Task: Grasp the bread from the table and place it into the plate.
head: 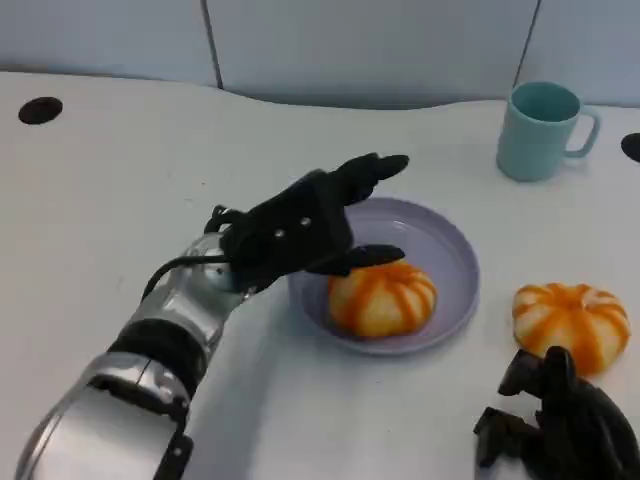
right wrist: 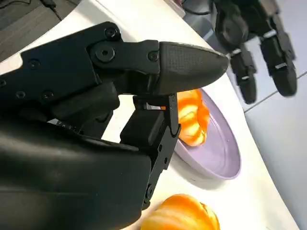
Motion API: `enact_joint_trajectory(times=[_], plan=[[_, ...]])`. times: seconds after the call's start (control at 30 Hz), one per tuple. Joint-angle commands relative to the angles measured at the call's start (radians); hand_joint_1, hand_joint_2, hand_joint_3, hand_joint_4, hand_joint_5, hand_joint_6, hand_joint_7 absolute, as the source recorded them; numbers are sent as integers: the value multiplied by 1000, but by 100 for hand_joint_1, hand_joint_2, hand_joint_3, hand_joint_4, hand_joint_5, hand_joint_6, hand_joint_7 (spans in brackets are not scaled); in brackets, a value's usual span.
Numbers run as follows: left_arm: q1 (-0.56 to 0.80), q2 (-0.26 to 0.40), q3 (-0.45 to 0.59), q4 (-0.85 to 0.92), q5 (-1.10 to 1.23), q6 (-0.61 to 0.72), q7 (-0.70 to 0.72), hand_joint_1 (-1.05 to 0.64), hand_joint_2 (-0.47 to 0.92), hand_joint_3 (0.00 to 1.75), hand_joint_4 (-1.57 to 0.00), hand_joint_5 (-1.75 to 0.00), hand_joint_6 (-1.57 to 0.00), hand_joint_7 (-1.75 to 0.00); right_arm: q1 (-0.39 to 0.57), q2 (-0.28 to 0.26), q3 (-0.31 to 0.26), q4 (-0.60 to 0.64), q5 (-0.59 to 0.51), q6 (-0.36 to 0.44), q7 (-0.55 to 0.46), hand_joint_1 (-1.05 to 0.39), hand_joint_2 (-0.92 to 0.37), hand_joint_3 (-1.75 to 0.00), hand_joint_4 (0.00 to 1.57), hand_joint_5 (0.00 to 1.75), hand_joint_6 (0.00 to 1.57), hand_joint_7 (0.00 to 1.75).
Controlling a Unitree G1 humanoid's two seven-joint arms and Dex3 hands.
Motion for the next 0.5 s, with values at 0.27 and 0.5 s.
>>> enact_joint_trajectory(times=[0.27, 0.5], plan=[[264, -20, 351, -221, -520, 185, -399, -70, 92, 28, -28, -35, -28, -8, -2, -10, -4, 11, 0, 5, -7, -44, -92, -55, 119, 132, 103, 124], [442, 2, 419, -500, -696, 469, -479, -66, 92, 30, -55, -46, -45, -9, -7, -8, 2, 12, -9, 6, -19, -45, -92, -54, 120, 132, 104, 124]])
